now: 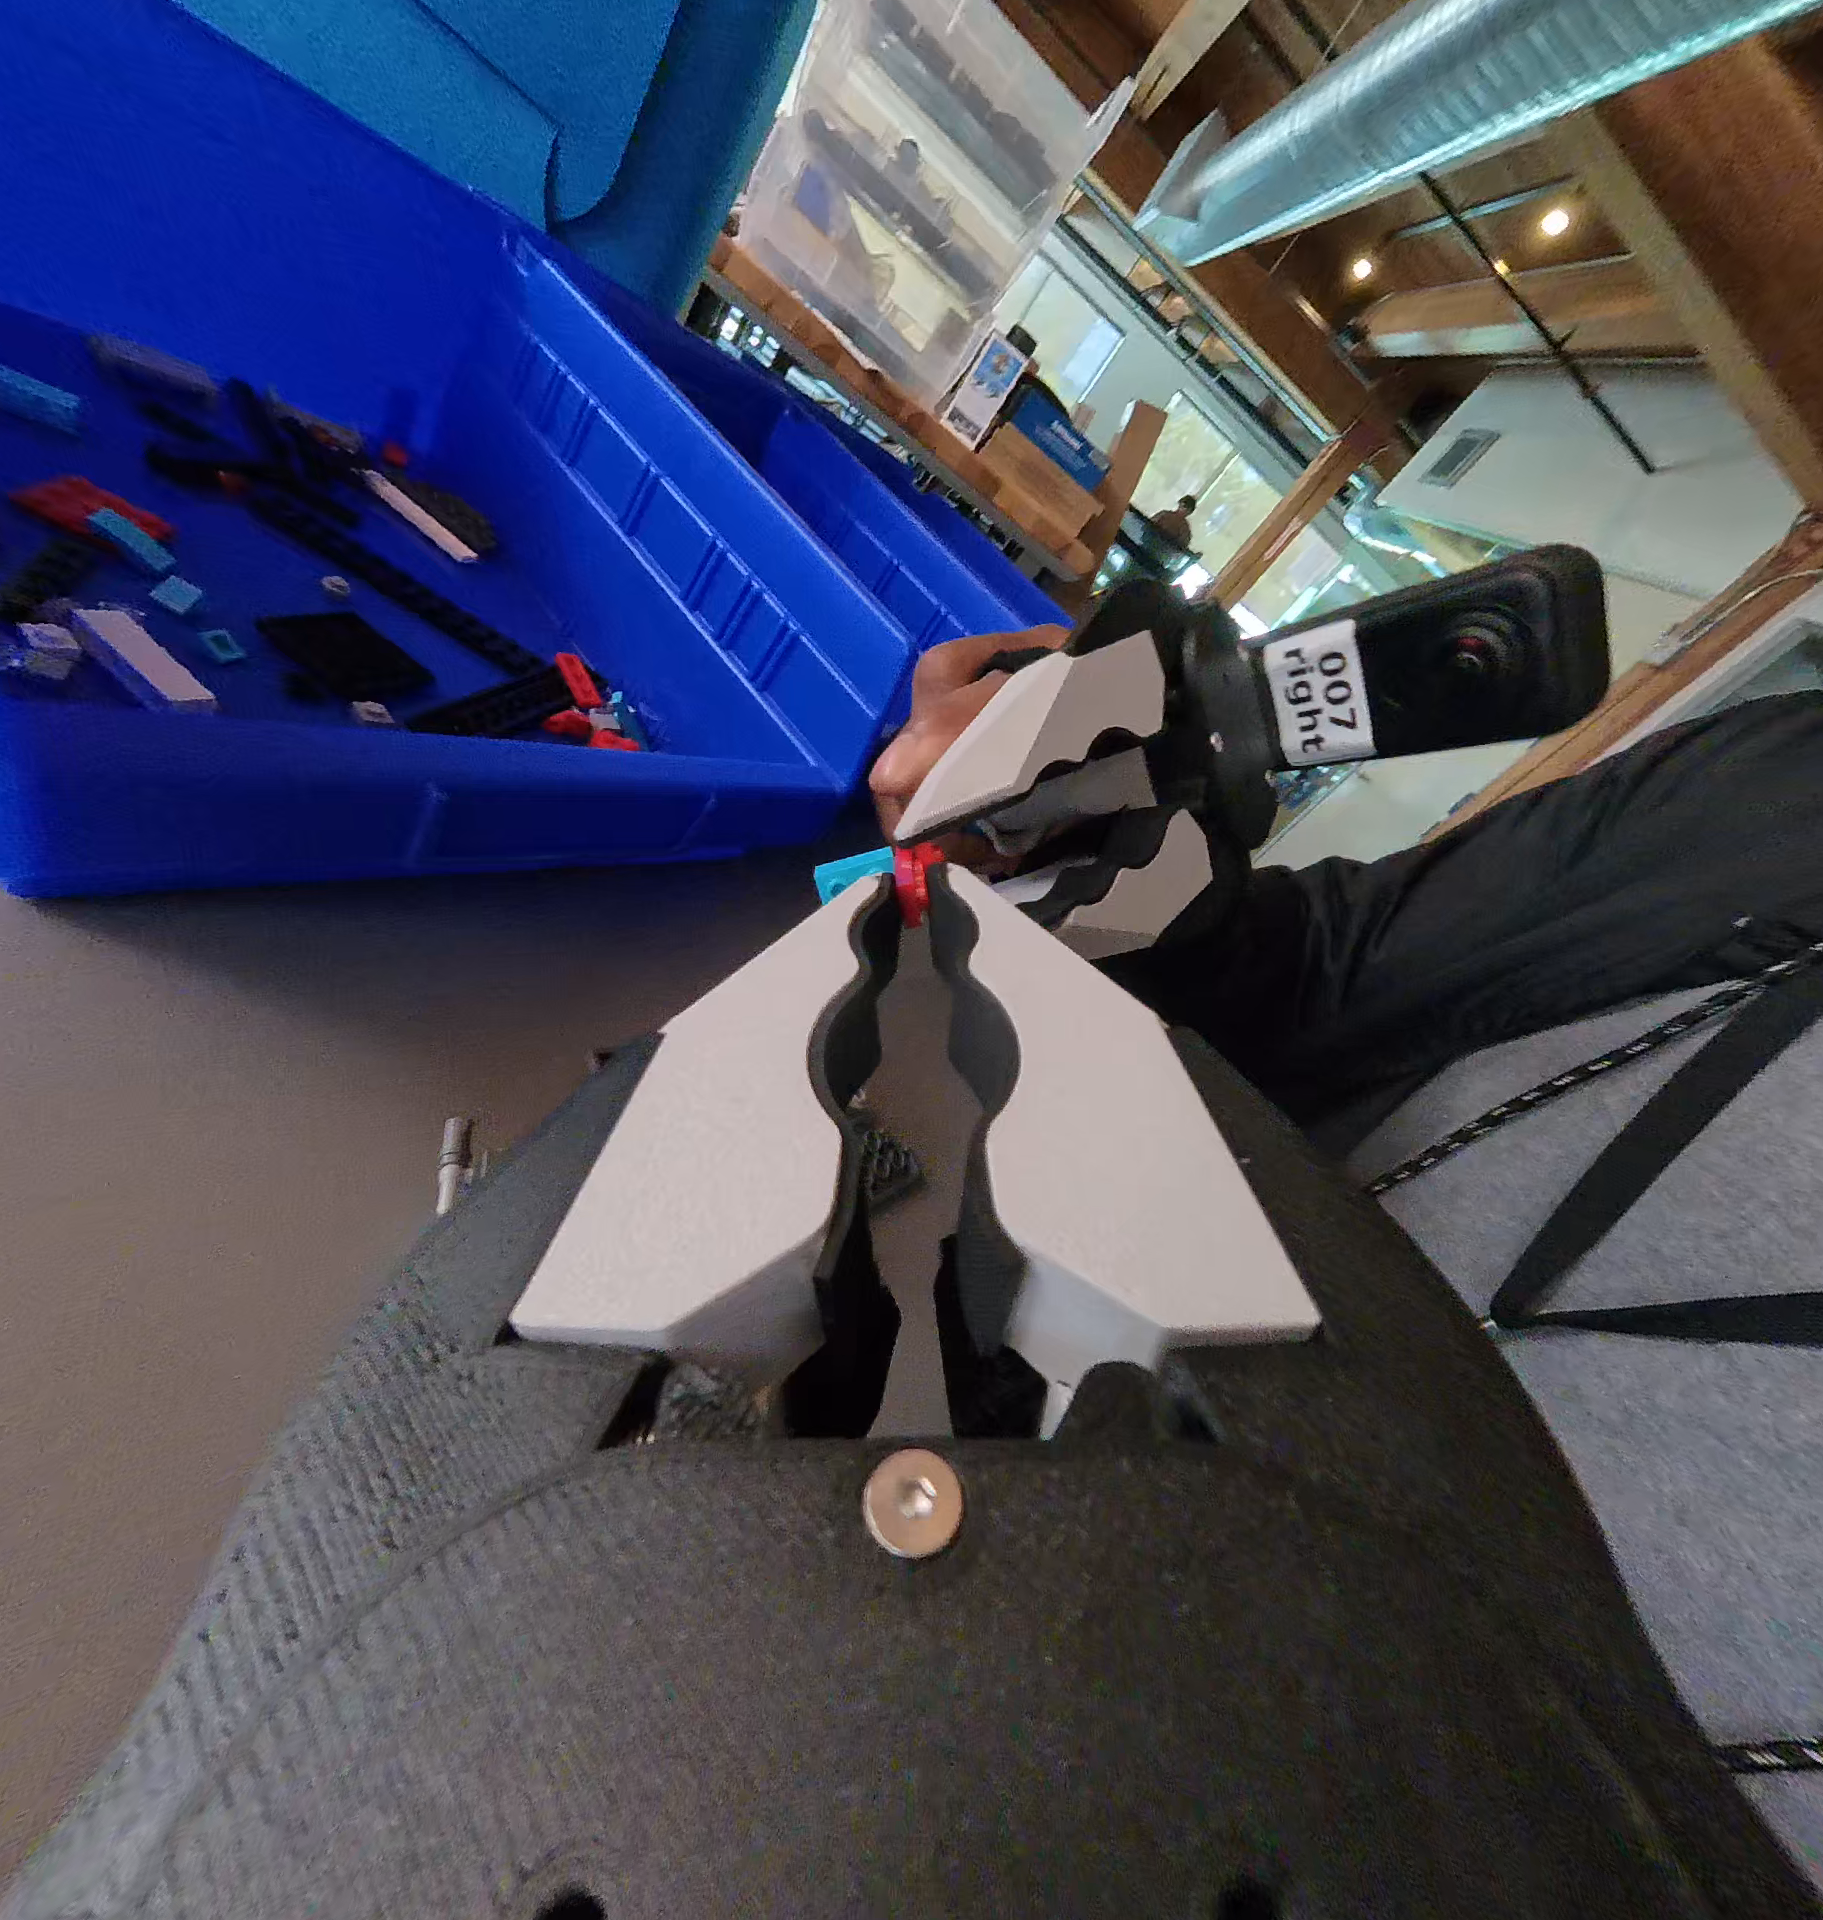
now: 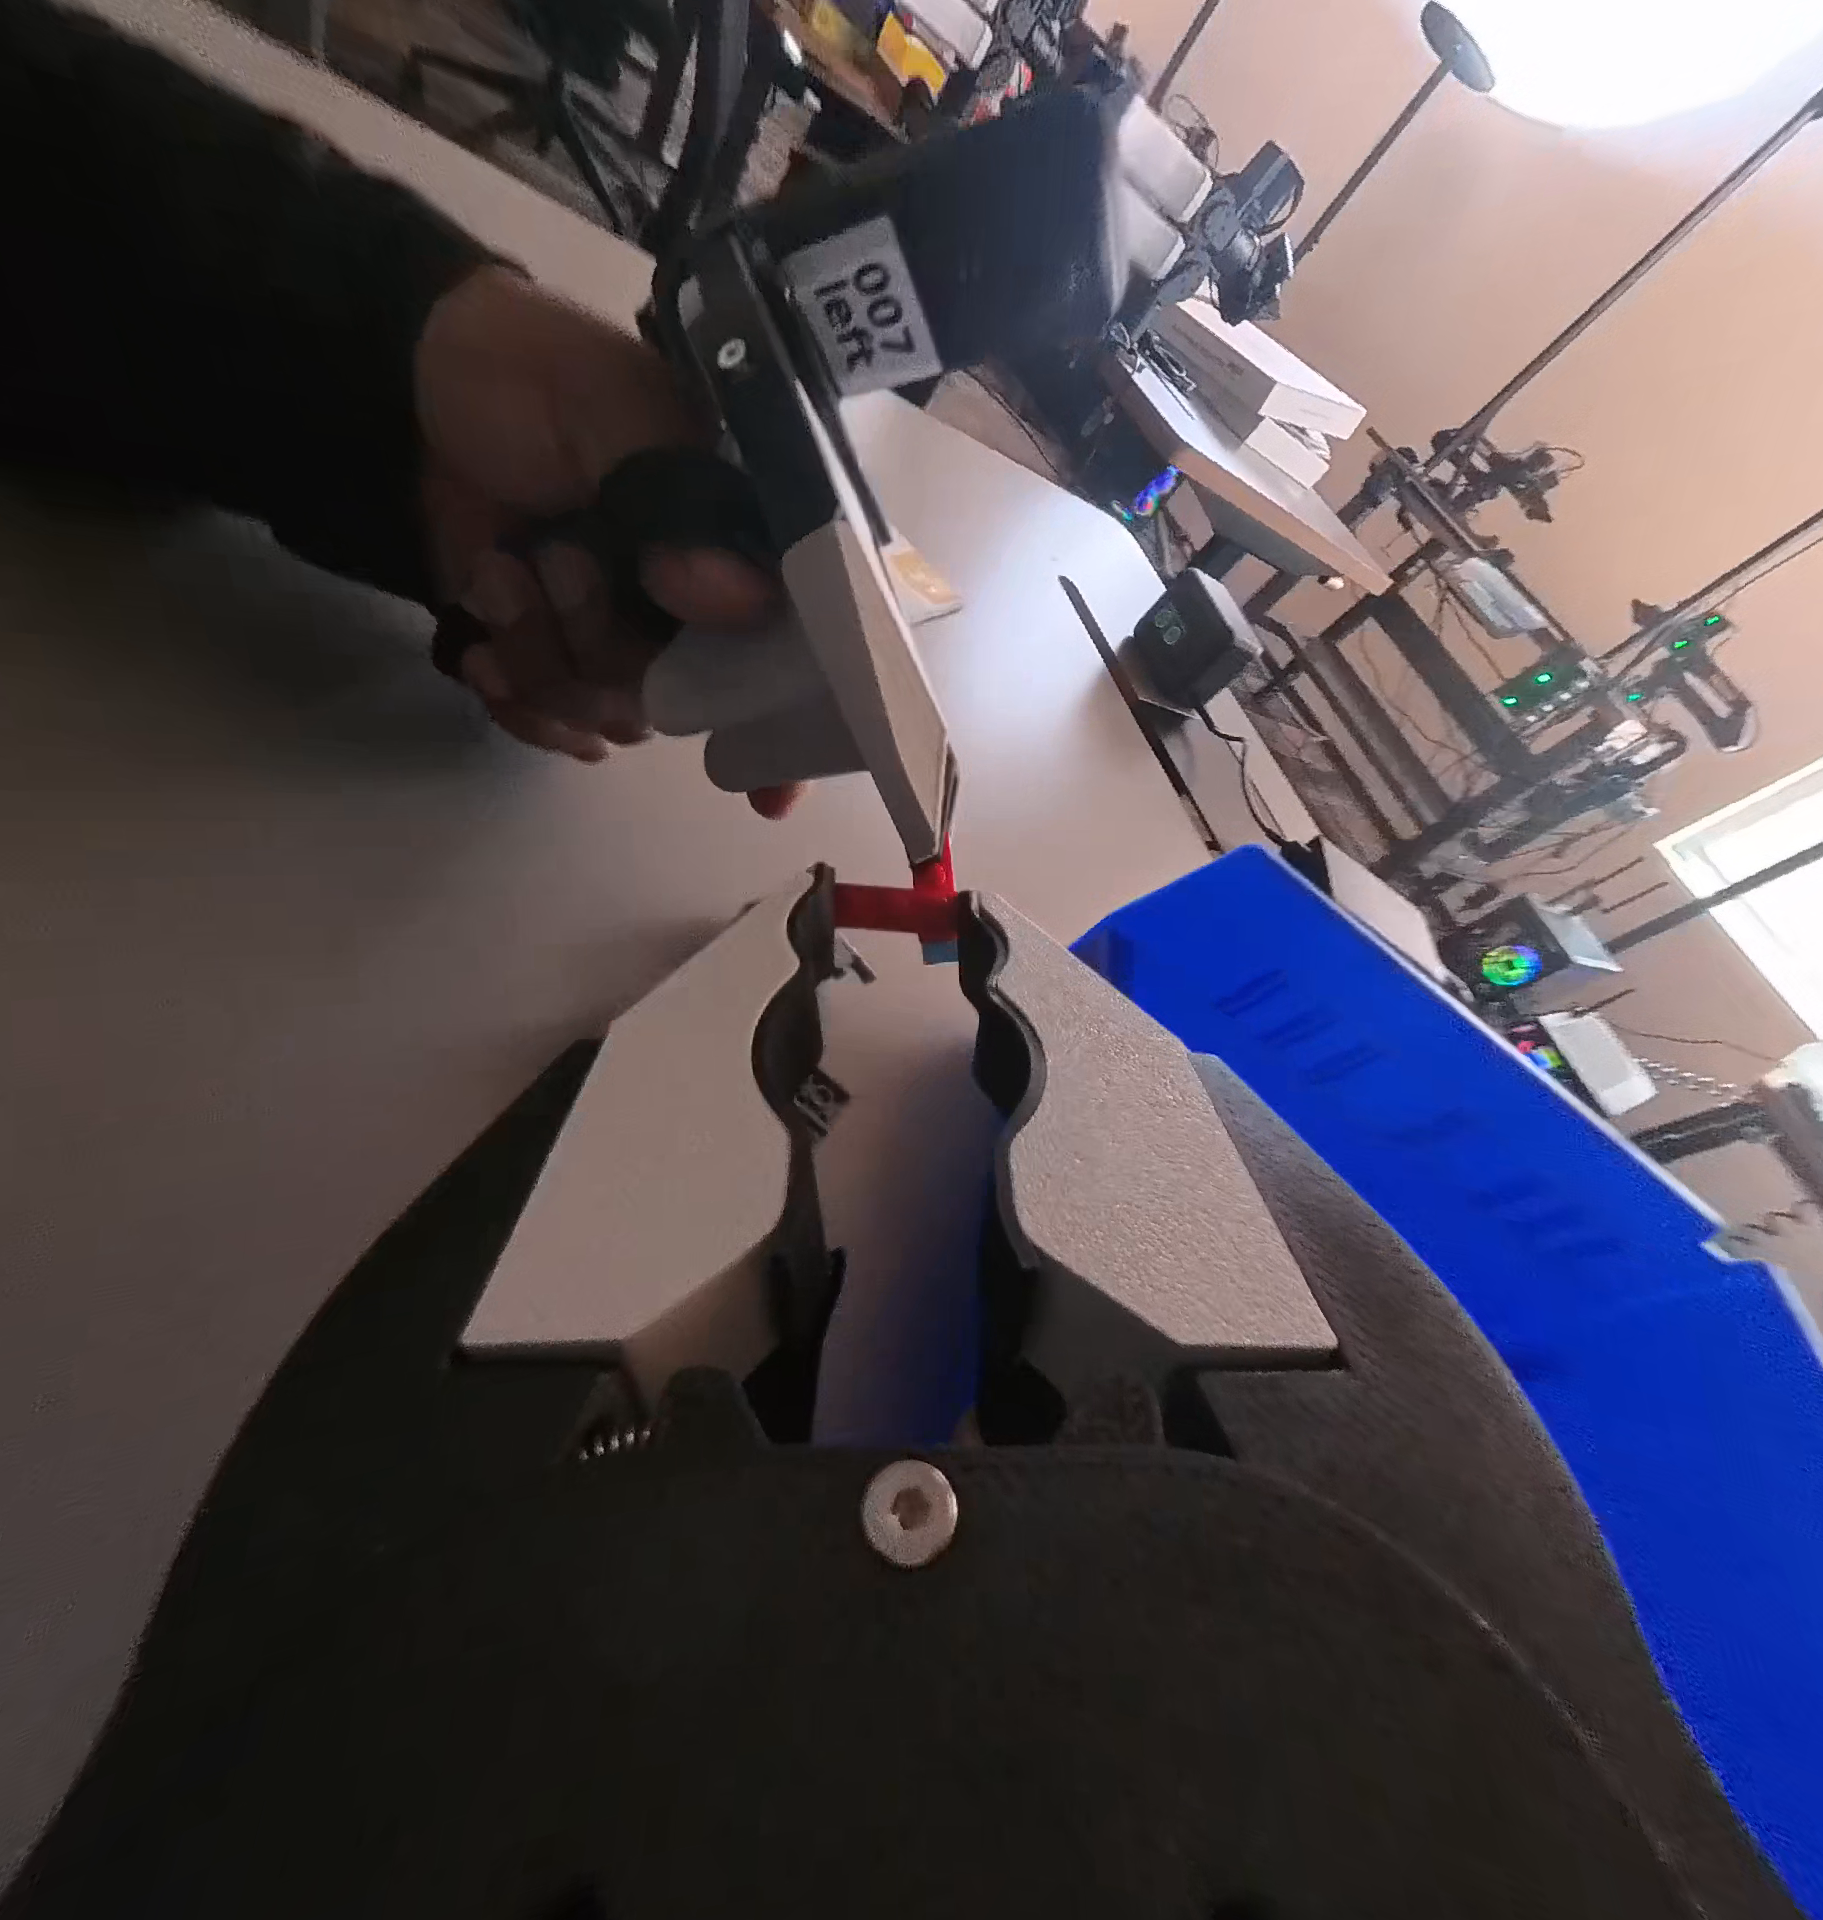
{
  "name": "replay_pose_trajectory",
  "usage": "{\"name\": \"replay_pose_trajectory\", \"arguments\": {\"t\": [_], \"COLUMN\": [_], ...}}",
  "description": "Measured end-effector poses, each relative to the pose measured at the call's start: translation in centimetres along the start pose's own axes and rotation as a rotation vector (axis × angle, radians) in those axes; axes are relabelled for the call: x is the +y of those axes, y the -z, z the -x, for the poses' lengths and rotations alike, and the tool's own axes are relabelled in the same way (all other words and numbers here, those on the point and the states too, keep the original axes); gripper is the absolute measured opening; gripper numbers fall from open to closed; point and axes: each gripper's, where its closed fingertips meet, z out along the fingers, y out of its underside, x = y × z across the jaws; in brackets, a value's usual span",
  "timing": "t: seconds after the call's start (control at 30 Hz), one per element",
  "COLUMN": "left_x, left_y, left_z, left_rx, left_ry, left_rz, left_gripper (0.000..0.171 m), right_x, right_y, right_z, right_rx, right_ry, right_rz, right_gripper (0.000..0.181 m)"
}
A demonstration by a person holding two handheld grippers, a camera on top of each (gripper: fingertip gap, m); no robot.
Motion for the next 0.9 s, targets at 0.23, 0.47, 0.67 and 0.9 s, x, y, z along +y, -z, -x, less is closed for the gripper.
{"name": "replay_pose_trajectory", "arguments": {"t": [0.23,0.47,0.67,0.9], "left_x": [-1.2,-1.0,-0.8,-1.2], "left_y": [1.7,1.5,0.7,0.5], "left_z": [1.9,1.9,1.1,0.0], "left_rx": [-0.074,-0.073,-0.066,-0.024], "left_ry": [0.016,0.015,-0.049,-0.101], "left_rz": [-0.064,-0.062,-0.045,-0.073], "left_gripper": [0.005,0.005,0.005,0.005], "right_x": [-1.0,1.5,5.8,6.1], "right_y": [0.9,2.4,4.4,3.9], "right_z": [-1.8,-7.7,-11.1,-10.7], "right_rx": [0.020,0.413,0.634,0.563], "right_ry": [-0.158,-0.084,-0.116,-0.137], "right_rz": [-0.078,0.113,0.355,0.352], "right_gripper": [0.023,0.025,0.026,0.049]}}
